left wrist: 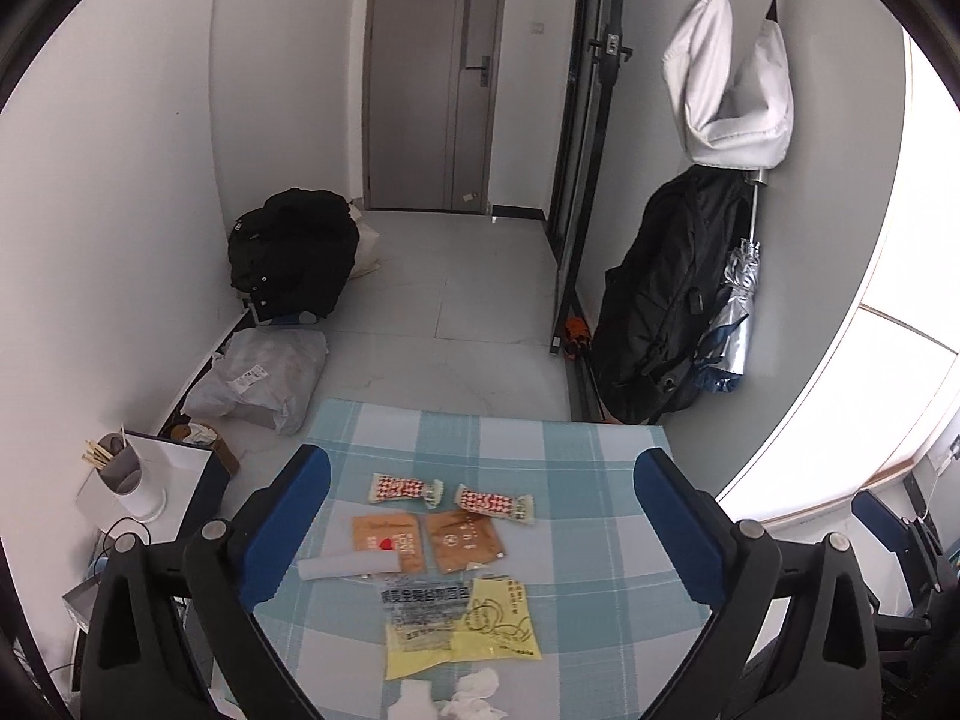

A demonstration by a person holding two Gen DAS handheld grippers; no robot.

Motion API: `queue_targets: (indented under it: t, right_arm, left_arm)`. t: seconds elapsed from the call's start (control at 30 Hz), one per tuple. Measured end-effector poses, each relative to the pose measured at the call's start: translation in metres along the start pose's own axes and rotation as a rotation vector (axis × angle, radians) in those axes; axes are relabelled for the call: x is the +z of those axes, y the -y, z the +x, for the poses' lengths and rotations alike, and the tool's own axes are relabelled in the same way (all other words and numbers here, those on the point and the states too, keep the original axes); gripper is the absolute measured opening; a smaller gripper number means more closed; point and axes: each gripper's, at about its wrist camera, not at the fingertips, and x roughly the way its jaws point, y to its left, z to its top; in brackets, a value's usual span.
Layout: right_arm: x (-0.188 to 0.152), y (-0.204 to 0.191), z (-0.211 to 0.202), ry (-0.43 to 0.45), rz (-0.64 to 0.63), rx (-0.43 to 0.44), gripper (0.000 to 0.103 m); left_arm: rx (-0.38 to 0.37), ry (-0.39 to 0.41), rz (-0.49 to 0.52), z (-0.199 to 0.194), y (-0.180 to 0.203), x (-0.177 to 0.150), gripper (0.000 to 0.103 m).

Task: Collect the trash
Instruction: 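Move both tools back over the table, then grasp the crumpled white tissue with the right gripper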

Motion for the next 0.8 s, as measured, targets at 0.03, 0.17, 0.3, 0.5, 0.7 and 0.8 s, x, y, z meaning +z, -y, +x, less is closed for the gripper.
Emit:
queue_targets:
  t: [0.03,0.17,0.3,0.5,0.7,0.8]
  right_arm:
    - [-0.002,-0.006,0.003,-0.003,-0.007,0.008,0.087]
    - [-0.013,-0.029,0.018,-0.026,-0.021,0.044,0.087]
    - [-0.031,-0.046,0.030,-0.071,-0.020,0.088,0.087]
    - [-0.056,-0.069,0.051,-0.154,-0.073,0.147,0.087]
    - [-0.080,-0.091,0.065,-0.227,-0.161,0.183,0.087]
    - [-0.091,-0.105,0.072,-0.268,-0.231,0.200,0.087]
  left_arm:
    - [0.001,0.002,-0.016,0.001,-0.011,-0.005,0.102]
    - [-0.030,-0.013,-0.078,0.005,-0.046,-0.025,0.102]
    - [-0.020,-0.041,-0.112,0.012,-0.073,-0.052,0.102]
    - [0.001,-0.097,-0.182,0.024,-0.109,-0.080,0.102]
    - [0.014,-0.133,-0.210,0.033,-0.130,-0.088,0.102]
    - [0.034,-0.139,-0.208,0.038,-0.135,-0.092,0.102]
